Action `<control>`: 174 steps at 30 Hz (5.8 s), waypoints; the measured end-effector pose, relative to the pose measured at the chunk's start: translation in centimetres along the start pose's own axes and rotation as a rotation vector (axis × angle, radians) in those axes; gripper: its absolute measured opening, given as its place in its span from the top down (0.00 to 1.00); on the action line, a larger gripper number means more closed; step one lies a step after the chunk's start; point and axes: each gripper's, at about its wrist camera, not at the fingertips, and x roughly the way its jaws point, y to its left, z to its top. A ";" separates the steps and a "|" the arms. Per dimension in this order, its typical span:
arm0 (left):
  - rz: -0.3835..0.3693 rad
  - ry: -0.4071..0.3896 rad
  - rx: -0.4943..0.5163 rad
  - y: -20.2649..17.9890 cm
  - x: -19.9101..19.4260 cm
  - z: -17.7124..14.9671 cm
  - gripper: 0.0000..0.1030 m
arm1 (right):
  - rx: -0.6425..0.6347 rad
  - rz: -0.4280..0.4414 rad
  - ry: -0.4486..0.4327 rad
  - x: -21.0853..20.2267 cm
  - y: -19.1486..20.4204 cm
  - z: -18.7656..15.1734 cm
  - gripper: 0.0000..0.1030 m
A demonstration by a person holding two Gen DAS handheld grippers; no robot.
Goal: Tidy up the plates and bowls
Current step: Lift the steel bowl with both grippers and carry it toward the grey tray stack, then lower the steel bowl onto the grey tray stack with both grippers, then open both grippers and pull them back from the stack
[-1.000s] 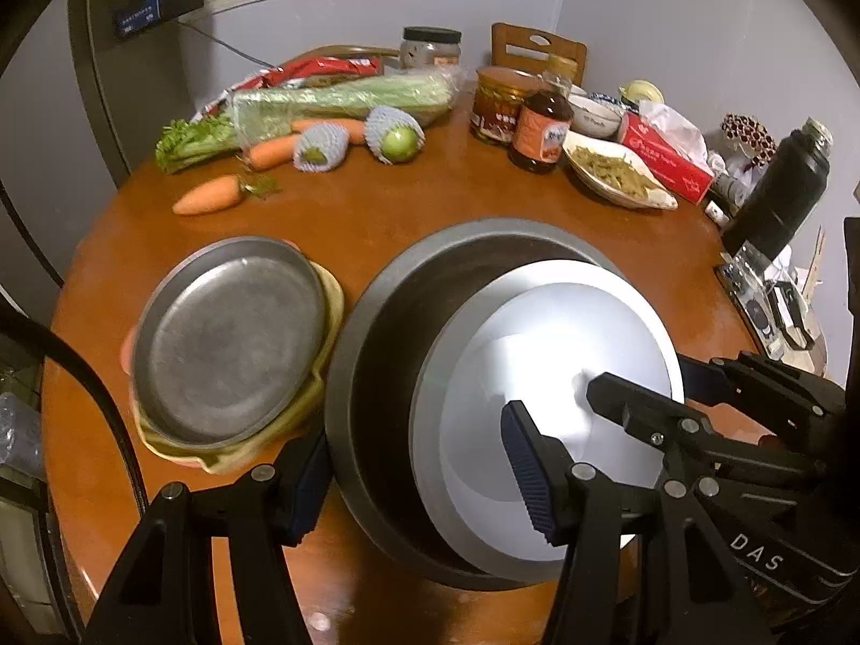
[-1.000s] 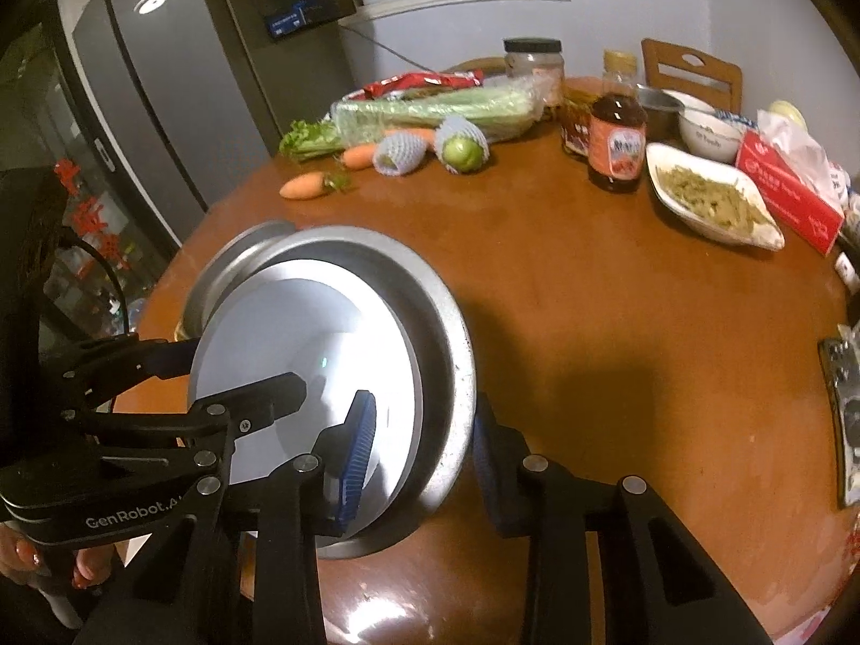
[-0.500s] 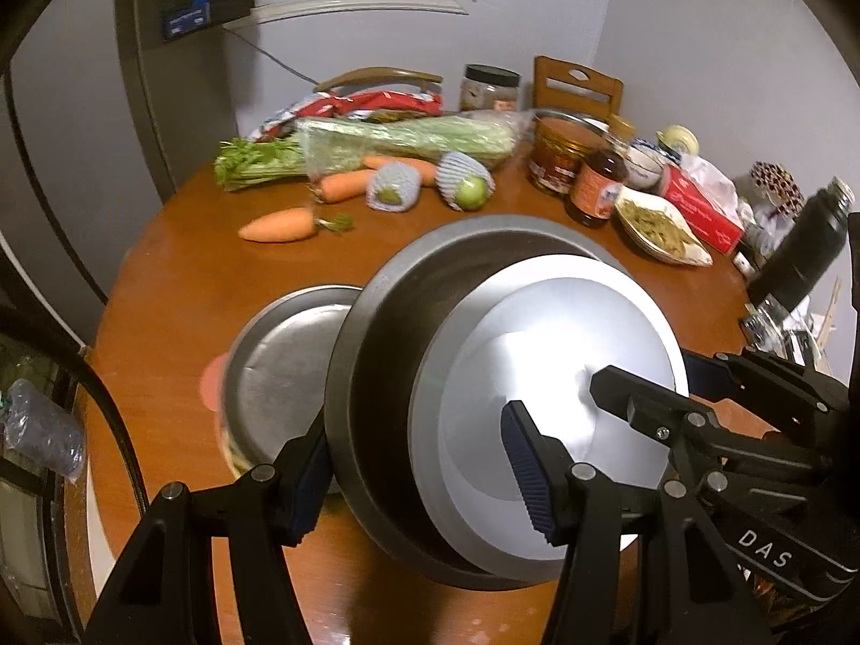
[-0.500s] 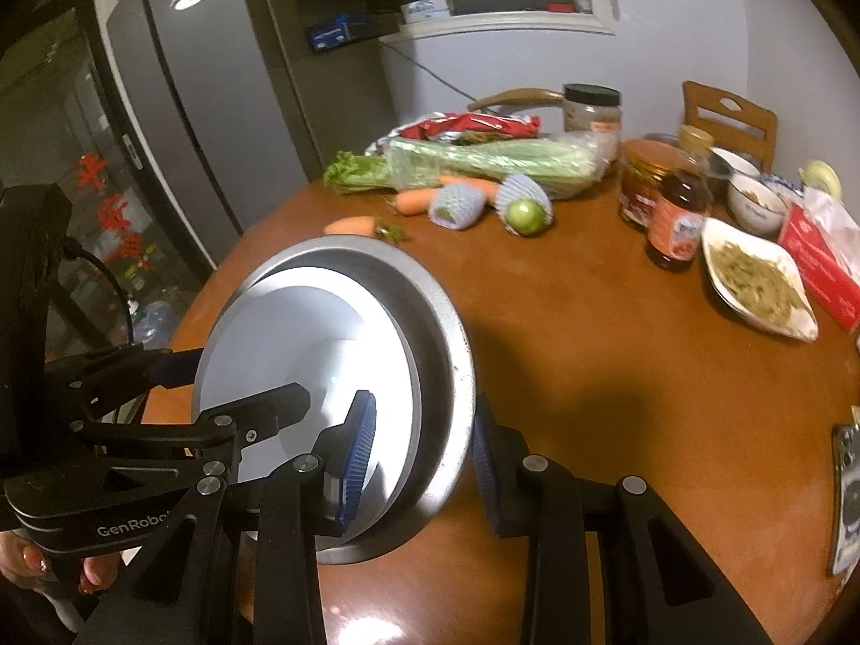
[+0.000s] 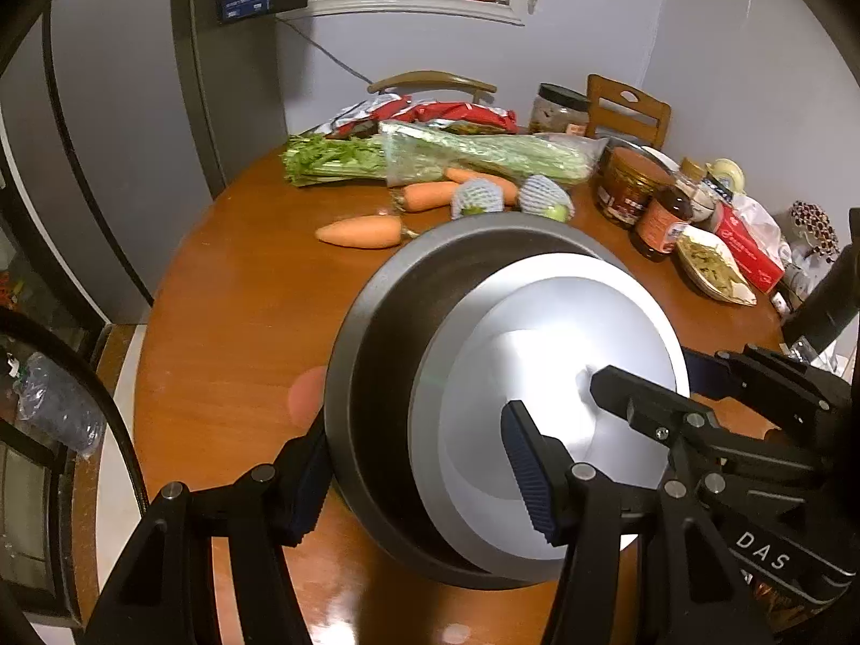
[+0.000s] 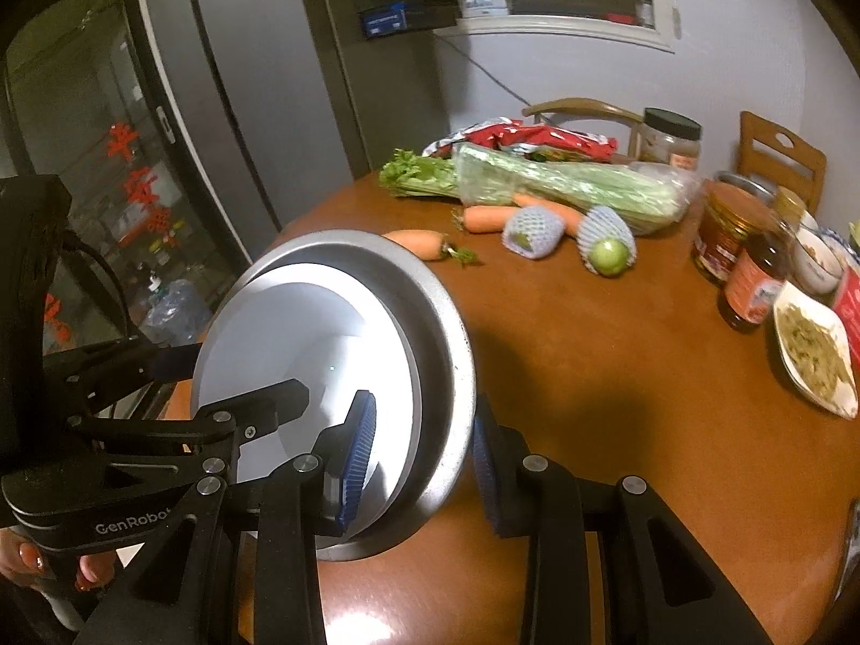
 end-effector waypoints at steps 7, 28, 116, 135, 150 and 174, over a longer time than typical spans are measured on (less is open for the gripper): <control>0.016 0.018 -0.027 1.9 1.2 0.6 0.42 | -0.023 0.018 0.019 1.8 1.0 1.1 0.65; 0.008 0.072 -0.041 3.5 4.4 0.7 0.43 | -0.022 0.006 0.086 5.7 1.7 1.3 0.65; 0.030 0.021 -0.061 3.8 2.9 0.1 0.42 | -0.065 -0.059 0.062 4.8 2.4 1.2 0.55; 0.032 -0.055 -0.050 1.6 -1.1 -1.8 0.40 | -0.060 -0.090 -0.035 -0.1 2.7 -0.6 0.47; 0.051 -0.068 -0.040 0.2 -2.0 -5.0 0.38 | -0.048 -0.126 -0.031 -1.8 2.6 -4.0 0.42; 0.034 -0.112 0.026 -1.1 -4.6 -11.7 0.38 | 0.002 -0.189 -0.096 -5.6 4.7 -11.4 0.41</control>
